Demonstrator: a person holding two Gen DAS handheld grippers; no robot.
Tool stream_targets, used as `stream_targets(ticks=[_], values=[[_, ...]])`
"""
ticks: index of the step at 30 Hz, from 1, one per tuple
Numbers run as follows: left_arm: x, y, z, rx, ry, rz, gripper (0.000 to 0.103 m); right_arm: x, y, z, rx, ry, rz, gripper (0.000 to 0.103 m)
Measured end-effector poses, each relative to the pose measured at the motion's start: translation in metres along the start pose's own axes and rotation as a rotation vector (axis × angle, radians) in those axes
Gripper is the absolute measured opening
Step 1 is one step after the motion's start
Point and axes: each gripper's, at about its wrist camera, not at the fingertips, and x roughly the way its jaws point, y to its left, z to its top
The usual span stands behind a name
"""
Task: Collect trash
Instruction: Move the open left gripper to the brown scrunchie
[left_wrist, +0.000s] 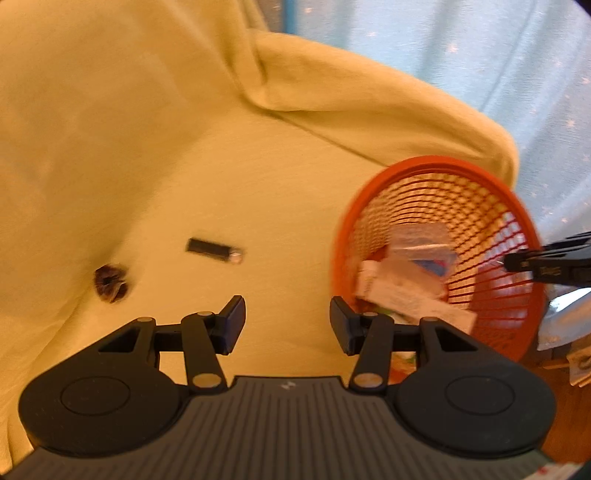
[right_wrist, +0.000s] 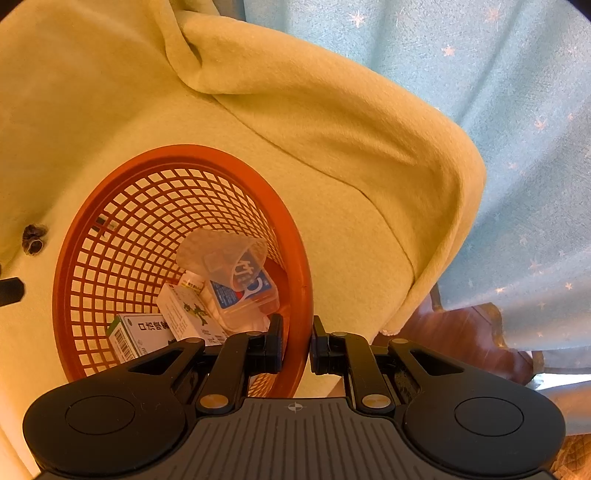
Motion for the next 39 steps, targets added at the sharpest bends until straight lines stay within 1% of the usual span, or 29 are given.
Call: stream_targets(ticks=[9,14,18,21,26,35,39], values=[[0.012,0.064,-0.021,-0.042,0.017,0.113,0.046,0.003,0.000,0.002,0.024,0.015,-0.021,0.010],[0.020,0.096,-0.028,-0.071,0.007,0.148,0.046,0.003,0.001,0.003,0.039,0.018,-0.034,0.010],[0.034,0.118,-0.031,-0.066,-0.012,0.181,0.046,0.006,0.000,0.005,0.051,0.019,-0.054,0.010],[0.048,0.136,-0.033,-0.067,-0.020,0.197,0.045,0.006,0.001,0.005,0.062,0.019,-0.064,0.010],[0.075,0.160,-0.036,-0.053,-0.011,0.217,0.045,0.006,0.001,0.007,0.078,0.024,-0.074,0.010],[0.111,0.181,-0.040,-0.019,-0.014,0.223,0.044,0.010,-0.003,0.014,0.118,0.035,-0.085,0.010],[0.127,0.190,-0.039,-0.001,-0.003,0.236,0.041,0.011,-0.002,0.014,0.120,0.038,-0.094,0.011]])
